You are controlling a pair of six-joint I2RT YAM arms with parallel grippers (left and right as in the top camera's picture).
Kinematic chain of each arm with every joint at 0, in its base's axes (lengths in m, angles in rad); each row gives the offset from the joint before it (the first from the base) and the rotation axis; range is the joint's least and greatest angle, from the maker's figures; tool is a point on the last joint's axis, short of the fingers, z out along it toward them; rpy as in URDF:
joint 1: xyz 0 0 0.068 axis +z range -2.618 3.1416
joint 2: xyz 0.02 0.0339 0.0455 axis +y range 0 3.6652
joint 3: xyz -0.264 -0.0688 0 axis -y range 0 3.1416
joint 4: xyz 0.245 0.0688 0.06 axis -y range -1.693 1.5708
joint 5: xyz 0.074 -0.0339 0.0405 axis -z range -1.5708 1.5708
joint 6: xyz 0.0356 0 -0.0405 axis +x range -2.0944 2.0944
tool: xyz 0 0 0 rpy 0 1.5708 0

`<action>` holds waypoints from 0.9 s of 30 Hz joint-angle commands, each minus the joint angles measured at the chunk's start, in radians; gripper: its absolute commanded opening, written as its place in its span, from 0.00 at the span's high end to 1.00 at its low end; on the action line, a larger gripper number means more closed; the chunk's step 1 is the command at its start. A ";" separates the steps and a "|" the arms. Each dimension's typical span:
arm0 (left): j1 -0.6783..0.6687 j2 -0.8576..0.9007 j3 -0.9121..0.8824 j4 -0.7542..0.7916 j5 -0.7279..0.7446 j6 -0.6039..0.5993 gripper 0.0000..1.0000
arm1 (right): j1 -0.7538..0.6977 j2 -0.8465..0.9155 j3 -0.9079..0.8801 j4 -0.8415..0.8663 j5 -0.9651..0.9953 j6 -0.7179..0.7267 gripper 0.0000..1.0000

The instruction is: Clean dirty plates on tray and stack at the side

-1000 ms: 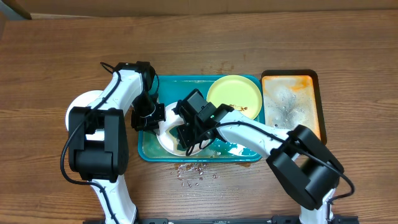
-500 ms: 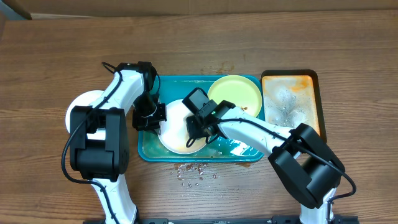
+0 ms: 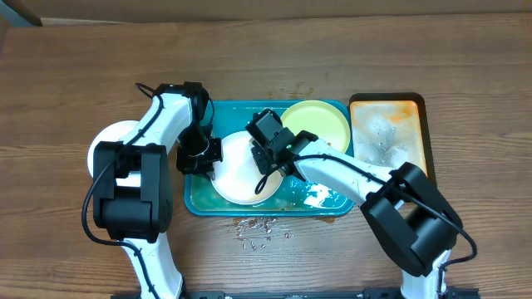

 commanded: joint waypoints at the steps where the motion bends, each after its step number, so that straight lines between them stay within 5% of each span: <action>1: -0.003 0.005 0.009 -0.005 -0.025 -0.013 0.96 | -0.017 -0.142 0.032 0.005 0.087 -0.036 0.96; 17: -0.003 0.005 0.009 -0.013 -0.021 -0.012 0.96 | -0.159 -0.280 0.027 -0.260 -0.021 -0.043 0.96; 27: -0.001 0.005 0.010 -0.174 -0.048 0.081 0.96 | -0.212 -0.280 0.027 -0.415 -0.031 -0.044 0.96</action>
